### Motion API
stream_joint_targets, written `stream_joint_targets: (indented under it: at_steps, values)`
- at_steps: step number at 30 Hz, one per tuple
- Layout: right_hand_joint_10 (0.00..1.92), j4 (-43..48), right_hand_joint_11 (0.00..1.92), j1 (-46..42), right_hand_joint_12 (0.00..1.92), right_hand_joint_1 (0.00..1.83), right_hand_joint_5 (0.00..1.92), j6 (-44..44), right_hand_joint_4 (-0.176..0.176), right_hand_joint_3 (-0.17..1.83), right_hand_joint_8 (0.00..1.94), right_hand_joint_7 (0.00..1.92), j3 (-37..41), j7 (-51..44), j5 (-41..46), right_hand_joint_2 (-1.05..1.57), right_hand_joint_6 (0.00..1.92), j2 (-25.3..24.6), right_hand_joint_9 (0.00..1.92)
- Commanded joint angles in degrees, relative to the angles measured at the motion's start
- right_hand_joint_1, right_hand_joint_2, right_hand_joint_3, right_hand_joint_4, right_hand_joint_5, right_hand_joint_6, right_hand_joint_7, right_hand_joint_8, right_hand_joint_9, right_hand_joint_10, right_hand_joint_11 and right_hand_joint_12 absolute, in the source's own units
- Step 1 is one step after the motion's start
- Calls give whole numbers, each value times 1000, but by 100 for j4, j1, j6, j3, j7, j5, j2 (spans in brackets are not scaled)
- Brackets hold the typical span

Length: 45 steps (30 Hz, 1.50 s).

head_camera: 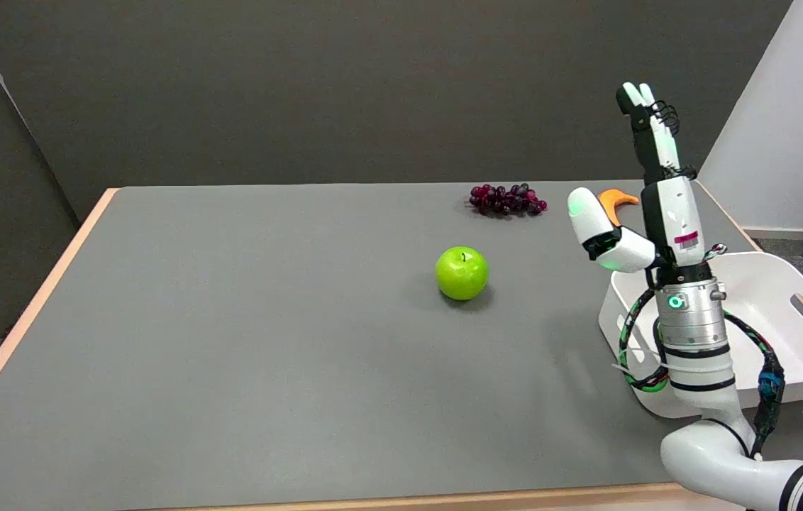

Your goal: Pick up the green apple.

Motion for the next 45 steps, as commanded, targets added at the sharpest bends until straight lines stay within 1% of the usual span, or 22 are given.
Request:
stream_joint_targets:
  at_steps: [1, 4, 5, 7, 9, 12, 16, 17, 19, 22, 25, 29, 31, 34, 37, 40, 42, 44, 45]
  values:
    - [127, 202, -1, 26, 353, 350, 25, -476, 37, 944, 75, 31, 145, -451, -205, 600, 264, 12, -1]
    - [113, 363, -1, 1, 354, 368, 37, -629, 33, 937, 69, 39, 247, -734, -367, 603, 271, 67, 3]
    - [163, 439, -1, -15, 401, 356, 43, -697, 29, 929, 99, 46, 263, -828, -422, 593, 304, 104, 0]
    - [199, 588, -1, -37, 445, 361, 45, -864, 20, 928, 124, 57, 292, -993, -486, 581, 329, 224, -1]
    - [231, 787, -1, -52, 477, 369, 50, -1267, 24, 922, 159, 57, 308, -1042, -550, 574, 340, 424, -1]
    - [258, 1203, -1, -137, 511, 382, 61, -2272, 26, 920, 191, 61, 396, -1042, -613, 574, 349, 795, -1]
    - [286, 1808, -1, -188, 575, 389, 71, -4050, 22, 917, 232, 62, 687, -1042, -780, 566, 363, 1237, -1]
    - [293, 1898, -1, -183, 588, 390, 73, -4296, 21, 916, 241, 62, 749, -1042, -834, 564, 366, 1293, 0]
    - [304, 2236, -1, -118, 614, 389, 77, -5199, 19, 917, 261, 63, 1006, -1023, -1049, 561, 373, 1414, 2]
    - [326, 2544, -1, 82, 647, 386, 86, -6347, 17, 914, 286, 68, 1236, -994, -1429, 561, 382, 1465, 0]
    - [343, 2778, -1, 265, 659, 376, 94, -6833, 17, 913, 300, 77, 1251, -994, -1721, 557, 392, 1462, 2]
    - [359, 2924, -1, 378, 675, 366, 110, -7291, 16, 921, 317, 85, 1269, -1034, -1673, 554, 406, 1411, 9]
    - [372, 2969, -1, 451, 665, 540, 109, -7525, 8, 967, 389, 62, 1280, -1022, -1637, 533, 474, 1428, -1]
    - [388, 2964, -1, 667, 677, 537, 113, -7804, 10, 970, 389, 68, 1160, -1034, -1279, 538, 476, 1467, -1]
    - [396, 2943, -1, 1064, 699, 531, 116, -8311, 11, 975, 389, 72, 829, -1034, -1219, 549, 477, 1497, -1]
    - [467, 2865, -1, 1418, 749, 399, 177, -8816, 15, 800, 256, 150, 392, -1034, -1316, 611, 353, 1468, -1]
    - [470, 2809, -1, 1562, 756, 401, 178, -8999, 14, 801, 257, 151, 238, -1035, -1394, 608, 354, 1422, -1]
    - [448, 2722, -1, 1641, 760, 383, 150, -9099, 17, 909, 332, 113, 179, -1042, -1449, 543, 430, 1376, -1]
    - [449, 2696, -1, 1642, 760, 380, 149, -9099, 17, 908, 332, 112, 168, -1042, -1449, 541, 430, 1365, -1]
